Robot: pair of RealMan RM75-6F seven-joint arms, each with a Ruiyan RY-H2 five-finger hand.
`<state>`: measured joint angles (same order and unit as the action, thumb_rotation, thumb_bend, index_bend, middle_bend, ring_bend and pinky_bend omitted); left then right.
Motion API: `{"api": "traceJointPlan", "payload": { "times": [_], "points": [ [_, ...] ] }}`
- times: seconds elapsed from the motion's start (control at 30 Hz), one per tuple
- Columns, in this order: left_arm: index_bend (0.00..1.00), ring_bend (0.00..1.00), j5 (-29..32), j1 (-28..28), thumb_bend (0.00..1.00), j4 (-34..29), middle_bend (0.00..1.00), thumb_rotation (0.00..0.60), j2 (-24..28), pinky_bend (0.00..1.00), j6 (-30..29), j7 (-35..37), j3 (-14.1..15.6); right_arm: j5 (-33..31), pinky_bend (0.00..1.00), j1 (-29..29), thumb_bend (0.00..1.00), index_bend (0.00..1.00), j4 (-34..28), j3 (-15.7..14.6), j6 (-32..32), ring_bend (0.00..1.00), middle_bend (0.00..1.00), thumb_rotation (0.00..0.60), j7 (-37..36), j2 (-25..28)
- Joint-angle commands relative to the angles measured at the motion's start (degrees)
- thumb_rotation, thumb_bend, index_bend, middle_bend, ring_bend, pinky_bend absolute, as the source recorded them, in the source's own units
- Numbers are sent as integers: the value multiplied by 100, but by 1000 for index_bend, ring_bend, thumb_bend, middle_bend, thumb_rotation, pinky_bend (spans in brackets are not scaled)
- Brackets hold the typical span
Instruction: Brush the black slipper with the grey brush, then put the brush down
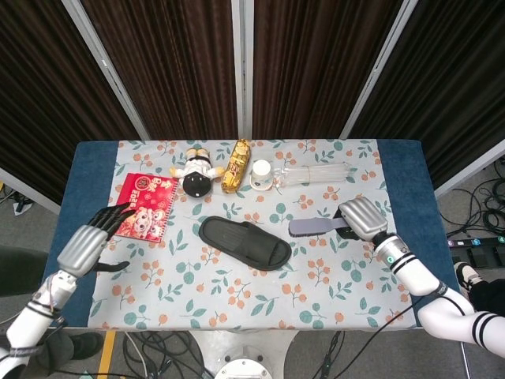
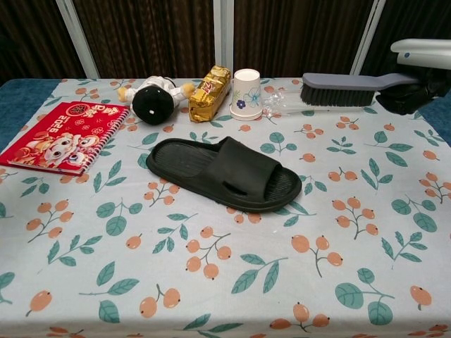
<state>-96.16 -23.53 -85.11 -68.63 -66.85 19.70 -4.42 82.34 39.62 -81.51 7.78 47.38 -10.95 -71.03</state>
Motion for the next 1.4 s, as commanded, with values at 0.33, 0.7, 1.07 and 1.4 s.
{"api": "traceJointPlan", "payload": {
  "times": [0.33, 0.7, 1.07, 1.4],
  "points": [
    [97, 1, -289, -2412, 192, 1245, 77, 600, -1349, 92, 2214, 235, -269, -414, 1000, 272, 548, 1000, -236, 154, -196, 1000, 994, 600, 539, -47],
    [94, 1, 60, -3314, 192, 2214, 73, 600, -2291, 93, 3176, 3, -120, -627, 1000, 418, 548, 1000, -208, 168, -287, 1000, 994, 600, 776, -187],
    [109, 30, 646, -3590, 193, 2785, 133, 600, -2738, 110, 3713, 84, -9, -671, 1000, 494, 548, 1000, -41, 36, -400, 1000, 994, 600, 887, -411],
    [287, 193, 879, -3636, 206, 3032, 330, 600, -2964, 192, 3677, 95, 65, -718, 1000, 589, 548, 1000, 287, -94, -526, 1000, 994, 600, 1081, -821]
  ]
}}
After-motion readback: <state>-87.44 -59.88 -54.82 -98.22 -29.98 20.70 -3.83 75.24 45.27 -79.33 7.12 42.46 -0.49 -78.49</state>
